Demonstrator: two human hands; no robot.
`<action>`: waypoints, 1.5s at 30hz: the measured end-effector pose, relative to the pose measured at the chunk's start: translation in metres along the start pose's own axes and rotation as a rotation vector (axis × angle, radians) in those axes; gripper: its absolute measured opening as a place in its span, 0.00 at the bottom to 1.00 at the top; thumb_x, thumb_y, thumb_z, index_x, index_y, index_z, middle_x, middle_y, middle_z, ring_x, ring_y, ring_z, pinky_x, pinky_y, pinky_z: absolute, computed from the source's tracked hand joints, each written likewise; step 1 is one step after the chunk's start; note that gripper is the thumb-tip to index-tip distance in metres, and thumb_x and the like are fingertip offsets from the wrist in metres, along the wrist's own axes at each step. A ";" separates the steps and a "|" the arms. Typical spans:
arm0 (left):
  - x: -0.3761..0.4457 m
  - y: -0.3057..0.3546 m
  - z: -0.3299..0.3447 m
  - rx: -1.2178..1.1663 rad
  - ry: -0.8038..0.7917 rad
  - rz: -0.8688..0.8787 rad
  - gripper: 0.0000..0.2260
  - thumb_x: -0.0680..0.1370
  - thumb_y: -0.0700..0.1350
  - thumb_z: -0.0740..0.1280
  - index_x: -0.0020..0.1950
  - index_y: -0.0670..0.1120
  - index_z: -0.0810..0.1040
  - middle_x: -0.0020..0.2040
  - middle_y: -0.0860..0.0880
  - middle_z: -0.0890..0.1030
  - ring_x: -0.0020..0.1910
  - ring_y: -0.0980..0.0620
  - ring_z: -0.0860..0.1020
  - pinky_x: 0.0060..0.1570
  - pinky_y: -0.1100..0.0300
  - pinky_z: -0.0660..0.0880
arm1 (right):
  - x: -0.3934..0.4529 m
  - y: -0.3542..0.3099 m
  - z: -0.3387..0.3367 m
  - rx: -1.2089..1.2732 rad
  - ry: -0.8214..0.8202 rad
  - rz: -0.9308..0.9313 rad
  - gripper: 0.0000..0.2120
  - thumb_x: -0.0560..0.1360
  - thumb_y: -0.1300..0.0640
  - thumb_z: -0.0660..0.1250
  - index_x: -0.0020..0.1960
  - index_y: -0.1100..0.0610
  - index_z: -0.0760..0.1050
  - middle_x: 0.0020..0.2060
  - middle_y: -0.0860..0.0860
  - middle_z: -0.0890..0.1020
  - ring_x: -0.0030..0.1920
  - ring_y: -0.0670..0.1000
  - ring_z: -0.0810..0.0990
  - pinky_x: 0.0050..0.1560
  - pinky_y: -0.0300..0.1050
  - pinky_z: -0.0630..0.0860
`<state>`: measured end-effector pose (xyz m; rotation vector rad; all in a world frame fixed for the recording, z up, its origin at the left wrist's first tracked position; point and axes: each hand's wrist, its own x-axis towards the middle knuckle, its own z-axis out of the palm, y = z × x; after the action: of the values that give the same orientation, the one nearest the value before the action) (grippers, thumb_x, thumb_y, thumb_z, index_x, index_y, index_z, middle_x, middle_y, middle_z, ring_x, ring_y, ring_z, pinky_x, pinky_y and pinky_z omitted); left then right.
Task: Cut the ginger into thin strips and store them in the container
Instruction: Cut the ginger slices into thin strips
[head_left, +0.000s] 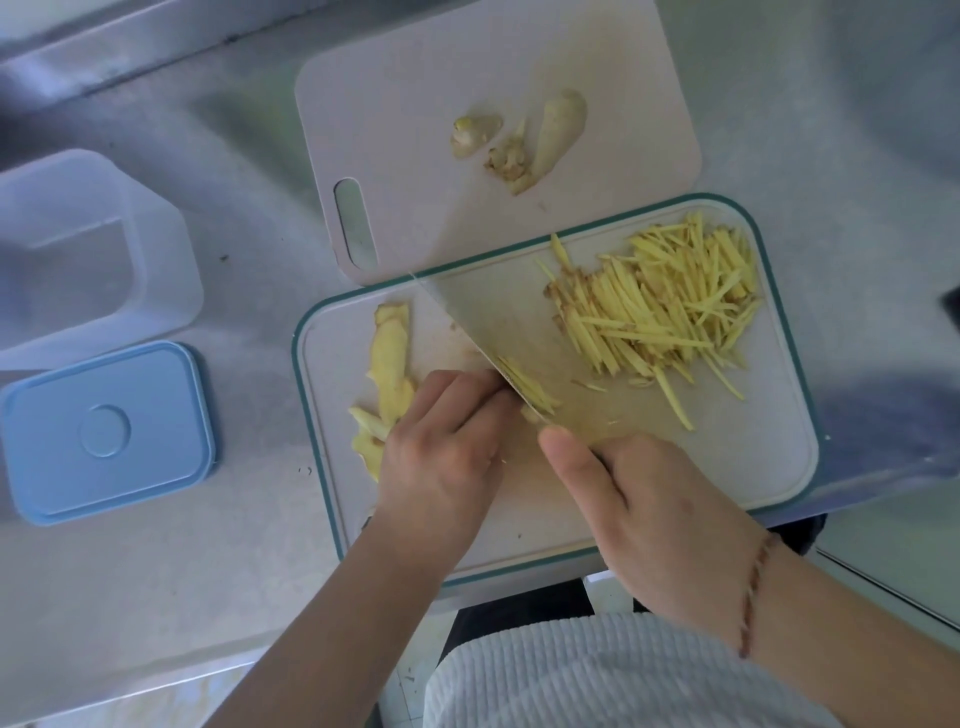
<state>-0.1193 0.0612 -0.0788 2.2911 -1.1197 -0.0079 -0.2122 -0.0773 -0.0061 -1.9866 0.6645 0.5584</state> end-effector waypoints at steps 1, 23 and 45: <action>-0.001 -0.001 0.000 0.000 0.004 0.002 0.17 0.62 0.21 0.75 0.45 0.38 0.86 0.45 0.45 0.84 0.42 0.45 0.79 0.45 0.62 0.74 | -0.007 0.001 -0.001 0.008 -0.009 0.011 0.28 0.72 0.32 0.45 0.26 0.54 0.55 0.18 0.49 0.58 0.22 0.48 0.59 0.25 0.39 0.61; -0.005 -0.007 0.006 0.025 0.072 0.040 0.08 0.70 0.26 0.74 0.45 0.37 0.85 0.46 0.42 0.84 0.40 0.43 0.80 0.43 0.59 0.75 | 0.016 -0.008 0.006 0.049 0.041 -0.013 0.29 0.73 0.33 0.47 0.25 0.55 0.58 0.17 0.47 0.60 0.21 0.47 0.61 0.24 0.39 0.63; -0.008 -0.009 0.009 0.033 0.158 0.031 0.08 0.80 0.32 0.67 0.46 0.37 0.86 0.48 0.43 0.85 0.46 0.47 0.80 0.52 0.63 0.75 | -0.004 0.004 0.008 0.058 -0.024 0.025 0.29 0.71 0.31 0.44 0.27 0.55 0.57 0.18 0.48 0.58 0.22 0.47 0.59 0.25 0.39 0.61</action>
<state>-0.1205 0.0664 -0.0928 2.2590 -1.0806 0.2011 -0.2187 -0.0712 -0.0093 -1.9168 0.6841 0.5713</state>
